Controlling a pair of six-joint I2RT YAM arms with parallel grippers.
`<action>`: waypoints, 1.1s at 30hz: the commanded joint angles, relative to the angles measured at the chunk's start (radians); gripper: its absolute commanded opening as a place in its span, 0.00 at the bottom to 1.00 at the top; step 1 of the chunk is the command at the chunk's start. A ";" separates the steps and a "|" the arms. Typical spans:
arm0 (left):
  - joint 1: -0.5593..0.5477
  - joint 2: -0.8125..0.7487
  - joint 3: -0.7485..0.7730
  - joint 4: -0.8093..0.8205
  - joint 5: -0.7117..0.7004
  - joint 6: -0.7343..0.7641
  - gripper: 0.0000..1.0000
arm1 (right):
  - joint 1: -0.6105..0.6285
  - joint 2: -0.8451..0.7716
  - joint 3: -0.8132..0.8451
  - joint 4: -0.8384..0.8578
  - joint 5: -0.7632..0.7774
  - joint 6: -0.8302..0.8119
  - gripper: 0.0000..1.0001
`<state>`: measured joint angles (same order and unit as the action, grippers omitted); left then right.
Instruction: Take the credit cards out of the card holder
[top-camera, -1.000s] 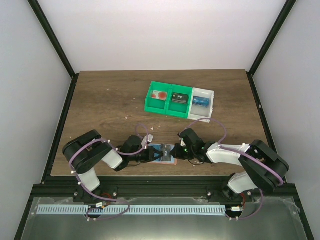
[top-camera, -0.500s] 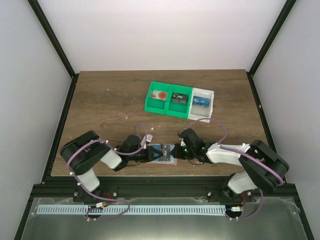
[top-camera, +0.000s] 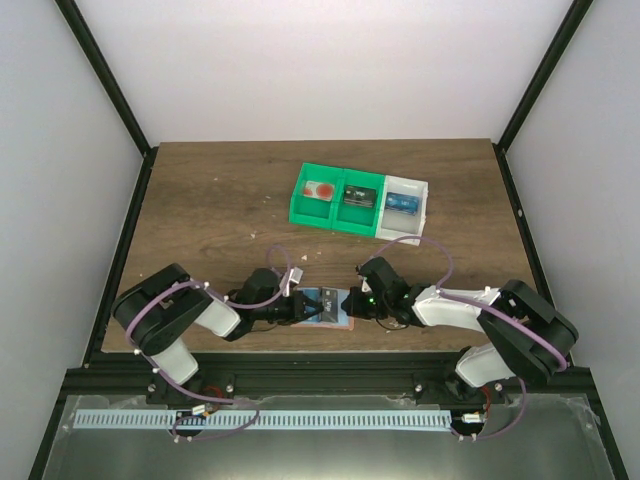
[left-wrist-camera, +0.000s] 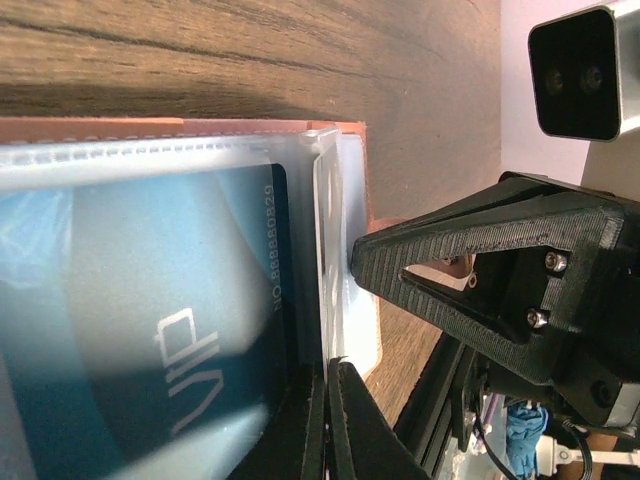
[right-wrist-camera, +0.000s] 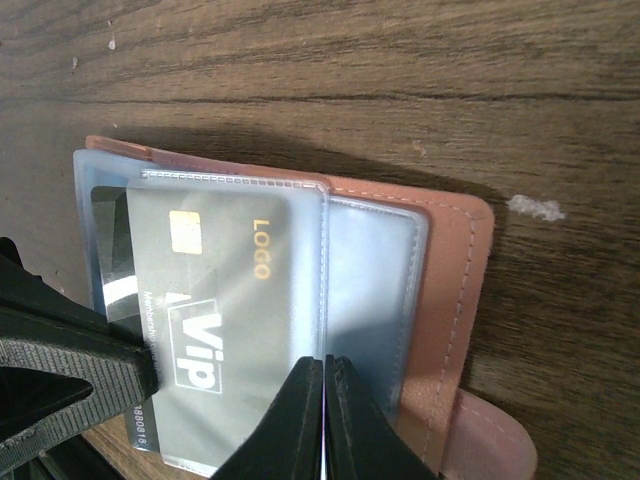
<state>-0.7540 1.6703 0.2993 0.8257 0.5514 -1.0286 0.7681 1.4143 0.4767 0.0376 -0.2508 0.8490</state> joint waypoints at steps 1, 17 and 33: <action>0.010 -0.031 -0.001 -0.020 0.018 0.021 0.00 | -0.004 0.000 0.001 -0.085 0.055 -0.023 0.05; 0.003 0.044 0.031 0.054 0.075 -0.037 0.00 | -0.004 -0.119 0.010 0.000 -0.006 -0.017 0.11; 0.019 -0.047 0.043 -0.129 0.028 0.056 0.00 | -0.015 0.057 0.005 -0.069 0.036 -0.007 0.08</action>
<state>-0.7498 1.6596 0.3321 0.7521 0.6022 -1.0248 0.7650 1.4242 0.4820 0.0402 -0.2680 0.8330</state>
